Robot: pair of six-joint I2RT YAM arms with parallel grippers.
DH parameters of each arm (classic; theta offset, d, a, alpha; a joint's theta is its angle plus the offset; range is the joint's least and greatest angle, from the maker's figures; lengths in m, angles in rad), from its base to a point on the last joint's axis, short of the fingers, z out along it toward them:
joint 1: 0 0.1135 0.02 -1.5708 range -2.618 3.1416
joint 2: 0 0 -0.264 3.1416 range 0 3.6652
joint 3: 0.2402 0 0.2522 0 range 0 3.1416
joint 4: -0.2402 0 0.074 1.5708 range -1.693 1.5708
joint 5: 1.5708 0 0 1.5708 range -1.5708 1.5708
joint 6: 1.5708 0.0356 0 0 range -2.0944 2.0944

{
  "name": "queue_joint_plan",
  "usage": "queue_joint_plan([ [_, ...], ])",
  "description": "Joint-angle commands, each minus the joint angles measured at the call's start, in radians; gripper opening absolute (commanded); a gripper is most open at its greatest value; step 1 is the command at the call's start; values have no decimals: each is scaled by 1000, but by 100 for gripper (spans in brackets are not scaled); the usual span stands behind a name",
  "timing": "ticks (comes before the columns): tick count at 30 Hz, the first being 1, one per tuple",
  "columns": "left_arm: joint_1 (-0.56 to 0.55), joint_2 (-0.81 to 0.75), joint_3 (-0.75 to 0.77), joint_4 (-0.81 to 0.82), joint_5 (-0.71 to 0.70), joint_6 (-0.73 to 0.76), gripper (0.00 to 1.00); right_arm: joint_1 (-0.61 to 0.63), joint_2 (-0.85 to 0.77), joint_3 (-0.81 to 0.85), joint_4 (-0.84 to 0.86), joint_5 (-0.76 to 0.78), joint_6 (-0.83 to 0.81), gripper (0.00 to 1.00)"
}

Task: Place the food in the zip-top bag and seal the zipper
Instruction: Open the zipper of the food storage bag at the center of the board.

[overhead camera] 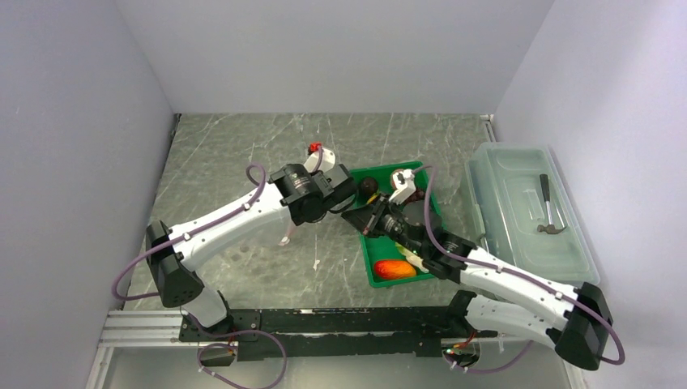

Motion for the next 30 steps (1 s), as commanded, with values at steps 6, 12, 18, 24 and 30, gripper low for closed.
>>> queue_joint_plan([
  [6, -11, -42, -46, 59, 62, 21, 0, 0, 132, 131, 149, -60, 11, 0],
  [12, -16, -41, -31, 32, 51, 16, 0, 1, 213, 147, 212, -73, 48, 0],
  [18, -22, -49, -19, 21, 65, 26, 0, 1, 281, 161, 269, -85, 73, 0],
  [24, -41, -54, -15, 19, 85, 30, 0, 3, 349, 179, 326, -97, 103, 0],
  [30, -67, -62, -11, 14, 92, 20, 0, 3, 411, 203, 354, -92, 129, 0],
])
